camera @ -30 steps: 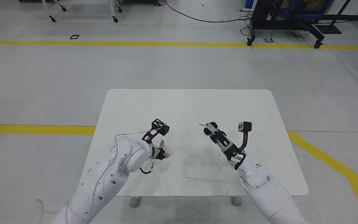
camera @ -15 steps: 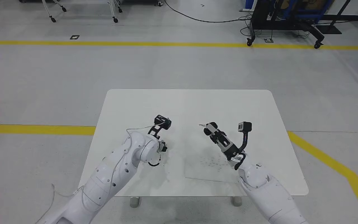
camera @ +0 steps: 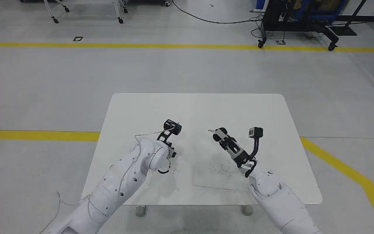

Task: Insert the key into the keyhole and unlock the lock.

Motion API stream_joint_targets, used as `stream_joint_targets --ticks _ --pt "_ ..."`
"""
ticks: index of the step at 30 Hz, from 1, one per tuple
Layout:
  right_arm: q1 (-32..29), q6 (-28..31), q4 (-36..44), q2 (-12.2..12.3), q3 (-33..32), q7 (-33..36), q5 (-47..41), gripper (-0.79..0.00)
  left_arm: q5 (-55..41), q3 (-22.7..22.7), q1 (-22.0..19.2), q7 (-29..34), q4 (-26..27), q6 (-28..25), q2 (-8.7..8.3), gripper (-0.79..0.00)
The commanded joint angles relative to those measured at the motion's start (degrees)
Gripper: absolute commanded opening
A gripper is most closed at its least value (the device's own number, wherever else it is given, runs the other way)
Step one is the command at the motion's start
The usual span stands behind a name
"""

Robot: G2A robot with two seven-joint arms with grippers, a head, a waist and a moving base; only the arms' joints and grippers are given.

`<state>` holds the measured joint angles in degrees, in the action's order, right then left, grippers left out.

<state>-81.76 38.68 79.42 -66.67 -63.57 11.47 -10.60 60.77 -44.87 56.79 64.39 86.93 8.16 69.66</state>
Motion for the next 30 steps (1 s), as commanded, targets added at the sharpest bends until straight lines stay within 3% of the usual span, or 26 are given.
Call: stream_joint_targets --ticks 1,10,20,23,30 --pt "0.0 0.0 0.0 0.0 0.0 0.0 0.0 -0.785 -1.0 -0.9 0.6 -1.0 0.7 -0.2 -0.04 -0.785" --pt "0.0 0.0 0.0 0.0 0.0 0.0 0.0 -0.785 -18.3 -11.9 5.9 -10.5 3.9 -0.6 -0.70 -0.785" --pt "0.0 0.0 0.0 0.0 0.0 0.0 0.0 -0.785 -53.4 -24.9 12.9 -18.6 2.6 -9.0 -0.78 -0.785" --pt "0.0 0.0 0.0 0.0 0.0 0.0 0.0 -0.785 -52.7 -25.4 12.5 -17.0 1.8 -11.8 -1.09 -0.785" --pt "0.0 -0.3 0.2 -0.1 0.1 -0.2 -0.3 -0.785 -50.5 -24.4 12.7 -16.9 2.5 -12.3 -1.17 -0.785"
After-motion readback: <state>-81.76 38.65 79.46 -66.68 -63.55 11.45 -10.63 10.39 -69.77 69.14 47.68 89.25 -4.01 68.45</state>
